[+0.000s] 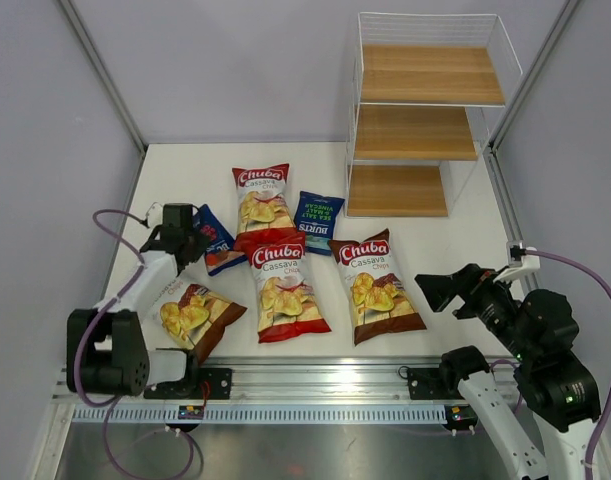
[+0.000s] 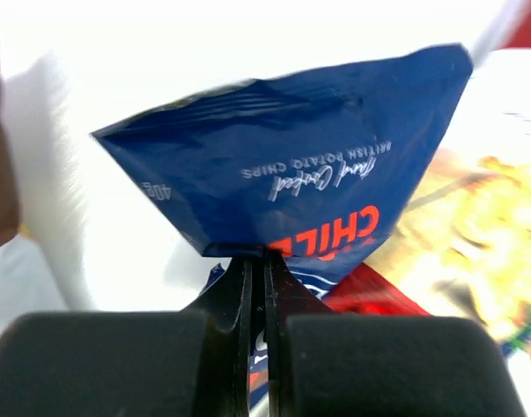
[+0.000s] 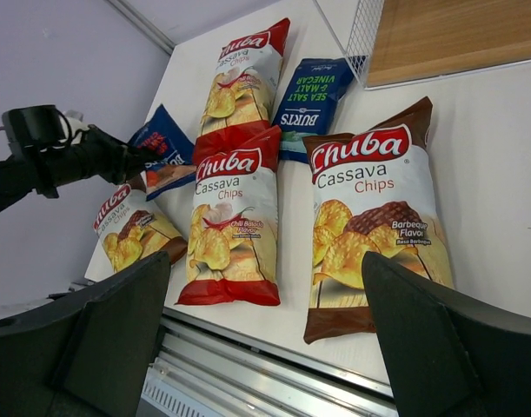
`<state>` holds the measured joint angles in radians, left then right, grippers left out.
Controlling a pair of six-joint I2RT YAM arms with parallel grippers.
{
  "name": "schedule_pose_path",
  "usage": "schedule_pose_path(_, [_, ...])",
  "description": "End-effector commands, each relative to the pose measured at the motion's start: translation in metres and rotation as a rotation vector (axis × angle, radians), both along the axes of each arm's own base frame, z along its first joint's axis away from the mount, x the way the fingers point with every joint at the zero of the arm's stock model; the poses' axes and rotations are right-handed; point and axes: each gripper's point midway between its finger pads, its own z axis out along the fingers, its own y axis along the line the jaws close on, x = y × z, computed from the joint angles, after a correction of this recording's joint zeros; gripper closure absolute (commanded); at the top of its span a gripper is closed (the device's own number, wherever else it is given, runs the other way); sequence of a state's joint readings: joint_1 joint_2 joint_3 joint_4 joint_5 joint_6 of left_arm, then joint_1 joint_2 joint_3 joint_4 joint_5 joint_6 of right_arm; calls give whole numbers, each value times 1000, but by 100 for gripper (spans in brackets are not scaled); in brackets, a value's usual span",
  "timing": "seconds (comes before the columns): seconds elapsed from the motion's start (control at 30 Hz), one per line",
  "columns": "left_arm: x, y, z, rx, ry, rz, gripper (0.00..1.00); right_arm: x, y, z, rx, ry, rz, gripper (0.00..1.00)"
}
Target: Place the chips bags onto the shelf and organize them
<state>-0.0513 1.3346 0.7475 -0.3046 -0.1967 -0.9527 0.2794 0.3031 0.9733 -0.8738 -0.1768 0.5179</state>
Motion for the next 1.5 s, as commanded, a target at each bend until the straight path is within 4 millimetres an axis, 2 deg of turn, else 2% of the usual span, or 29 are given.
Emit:
schedule_pose_path(0.0, [8, 9, 65, 40, -177, 14, 100, 7, 9, 3, 29, -3, 33, 1])
schedule_pose_path(0.1, [1, 10, 94, 53, -236, -1, 100, 12, 15, 2, 49, 2, 49, 0])
schedule_pose_path(0.17, [-7, 3, 126, 34, -330, -35, 100, 15, 26, 5, 94, 3, 98, 1])
schedule_pose_path(0.2, [-9, -4, 138, 28, -371, -62, 100, 17, 33, 0, 114, 23, 125, 0])
schedule_pose_path(0.23, [-15, -8, 157, 23, -430, -79, 100, 18, 47, 11, 178, 8, 200, 0])
schedule_pose_path(0.27, [-19, -12, 166, 19, -455, -94, 100, 21, 56, 11, 215, 19, 241, 1])
schedule_pose_path(0.3, [-21, -17, 177, 10, -483, -109, 100, 26, 65, -1, 250, 59, 275, 1])
schedule_pose_path(0.33, [-24, -25, 187, -8, -509, -136, 100, 29, 80, 11, 330, 60, 357, 1])
schedule_pose_path(0.37, [-28, -38, 200, -48, -554, -194, 100, 31, 88, 12, 376, 73, 401, 1])
schedule_pose_path(0.4, [-32, -53, 209, -94, -586, -235, 100, 36, 96, -1, 419, 118, 440, 0])
schedule_pose_path(0.43, [-35, -65, 212, -131, -608, -272, 100, 38, 107, 20, 511, 82, 524, 0])
schedule_pose_path(0.47, [-39, -81, 233, -179, -690, -327, 100, 40, 111, 23, 551, 77, 556, 1])
schedule_pose_path(0.5, [-47, -104, 240, -239, -715, -386, 100, 44, 114, 21, 580, 75, 563, 1])
schedule_pose_path(0.57, [-53, -129, 259, -296, -793, -440, 100, 46, 125, 30, 591, 35, 596, 1])
schedule_pose_path(0.6, [-65, -155, 265, -356, -804, -503, 100, 47, 128, 34, 584, 15, 596, 1])
schedule_pose_path(0.63, [-67, -168, 276, -398, -849, -524, 100, 52, 131, 35, 573, -11, 570, 1])
schedule_pose_path(0.67, [-70, -178, 280, -428, -864, -539, 100, 52, 136, 35, 568, -19, 576, 0])
schedule_pose_path(0.7, [-80, -201, 283, -488, -861, -583, 100, 50, 146, 33, 552, -27, 598, 1])
schedule_pose_path(0.77, [-83, -216, 294, -536, -913, -572, 100, 49, 154, 29, 540, -34, 619, 1])
schedule_pose_path(0.8, [-94, -236, 292, -576, -894, -609, 100, 45, 161, 25, 532, -50, 647, 1])
schedule_pose_path(0.87, [-98, -247, 300, -607, -921, -584, 100, 41, 166, 20, 520, -60, 663, 1])
schedule_pose_path(0.9, [-107, -262, 296, -636, -900, -611, 100, 39, 168, 18, 503, -79, 664, 1])
schedule_pose_path(1.0, [-120, -280, 299, -698, -891, -606, 100, 39, 166, 18, 477, -116, 638, 1])
schedule_pose_path(1.03, [-119, -284, 293, -699, -877, -589, 100, 37, 165, 19, 474, -130, 639, 1])
schedule_pose_path(1.1, [-126, -292, 285, -726, -851, -580, 100, 36, 163, 22, 473, -149, 628, 8])
schedule_pose_path(1.17, [-129, -296, 279, -739, -831, -548, 100, 35, 161, 23, 473, -163, 620, 26])
schedule_pose_path(1.33, [-130, -298, 270, -712, -796, -527, 99, 33, 156, 24, 464, -196, 607, 56])
schedule_pose_path(1.4, [-132, -299, 273, -692, -804, -547, 94, 32, 155, 24, 459, -205, 607, 66])
schedule_pose_path(1.47, [-134, -299, 280, -666, -824, -571, 75, 29, 155, 26, 453, -213, 618, 72])
